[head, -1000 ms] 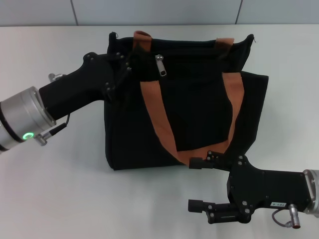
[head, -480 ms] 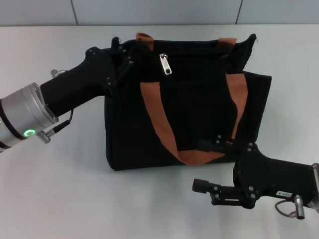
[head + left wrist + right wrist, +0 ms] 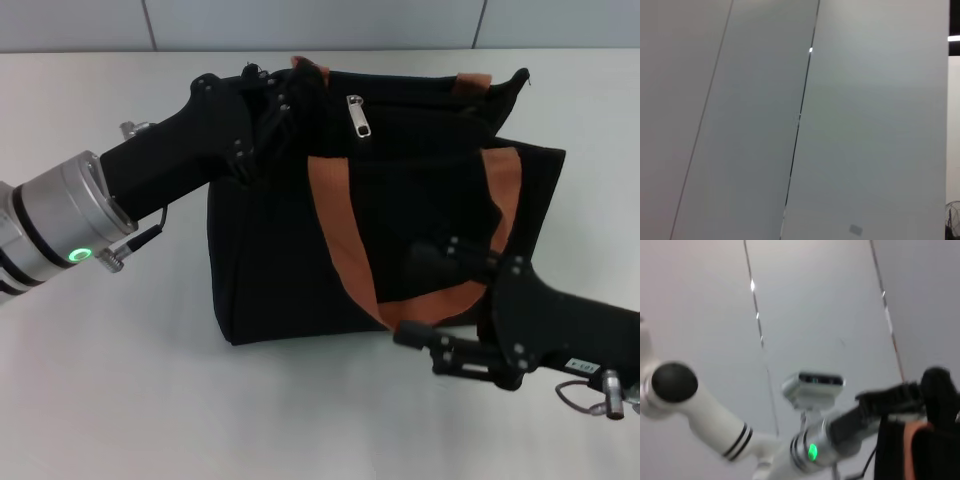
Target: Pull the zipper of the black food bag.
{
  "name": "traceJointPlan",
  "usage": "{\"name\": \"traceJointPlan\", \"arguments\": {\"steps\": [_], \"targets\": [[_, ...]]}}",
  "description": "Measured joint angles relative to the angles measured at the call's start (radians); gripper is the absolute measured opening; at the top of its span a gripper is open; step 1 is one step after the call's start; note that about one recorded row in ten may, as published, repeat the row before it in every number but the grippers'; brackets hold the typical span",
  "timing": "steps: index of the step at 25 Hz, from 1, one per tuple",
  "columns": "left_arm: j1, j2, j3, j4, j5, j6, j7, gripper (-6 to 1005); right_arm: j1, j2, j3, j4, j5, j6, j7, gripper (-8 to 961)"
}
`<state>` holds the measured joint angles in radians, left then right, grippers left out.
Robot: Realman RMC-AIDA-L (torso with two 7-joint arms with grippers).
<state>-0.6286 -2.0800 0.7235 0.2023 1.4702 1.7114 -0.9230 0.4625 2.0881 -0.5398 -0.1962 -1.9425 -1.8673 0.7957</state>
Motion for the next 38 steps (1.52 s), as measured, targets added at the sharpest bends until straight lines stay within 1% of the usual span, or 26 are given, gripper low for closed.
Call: {"name": "traceJointPlan", "arguments": {"steps": [2, 6, 10, 13, 15, 16, 19, 22, 30, 34, 38], "targets": [[-0.008, 0.000, 0.001, -0.008, 0.000, 0.002, 0.020, 28, -0.004, -0.001, 0.005, 0.022, 0.046, -0.015, 0.000, 810], [-0.021, 0.000, 0.007, -0.011, -0.001, -0.002, 0.026, 29, -0.024, -0.001, 0.007, 0.078, 0.215, -0.035, 0.006, 731], [-0.025, 0.000, 0.007, -0.011, -0.001, 0.000, 0.027, 31, -0.022, -0.003, 0.003, 0.089, 0.248, -0.040, 0.046, 651], [-0.033, 0.000, 0.007, -0.011, -0.001, -0.001, 0.030, 31, -0.010, -0.004, 0.011, 0.086, 0.253, -0.037, 0.163, 531], [-0.040, 0.000, 0.012, -0.015, 0.001, -0.003, 0.042, 32, 0.002, -0.004, 0.028, 0.086, 0.256, -0.035, 0.281, 451], [-0.043, 0.000, 0.016, -0.017, 0.002, -0.003, 0.051, 32, 0.008, -0.004, 0.038, 0.086, 0.258, -0.033, 0.371, 411], [-0.056, 0.000, 0.025, -0.028, 0.003, -0.003, 0.078, 33, 0.021, -0.005, 0.061, 0.080, 0.266, -0.020, 0.642, 406], [-0.063, 0.000, 0.030, -0.033, 0.003, -0.002, 0.088, 34, 0.031, -0.006, 0.084, 0.067, 0.275, -0.004, 0.779, 402], [-0.089, 0.000, 0.033, -0.044, 0.007, 0.000, 0.092, 36, 0.059, -0.001, 0.092, 0.079, 0.281, 0.077, 0.788, 397], [-0.093, 0.000, 0.033, -0.047, 0.006, 0.000, 0.093, 37, 0.080, -0.001, 0.084, 0.086, 0.276, 0.086, 0.783, 397], [-0.098, 0.000, 0.033, -0.047, 0.003, 0.000, 0.092, 39, 0.080, -0.004, 0.084, 0.078, 0.276, 0.098, 0.785, 398]]}}
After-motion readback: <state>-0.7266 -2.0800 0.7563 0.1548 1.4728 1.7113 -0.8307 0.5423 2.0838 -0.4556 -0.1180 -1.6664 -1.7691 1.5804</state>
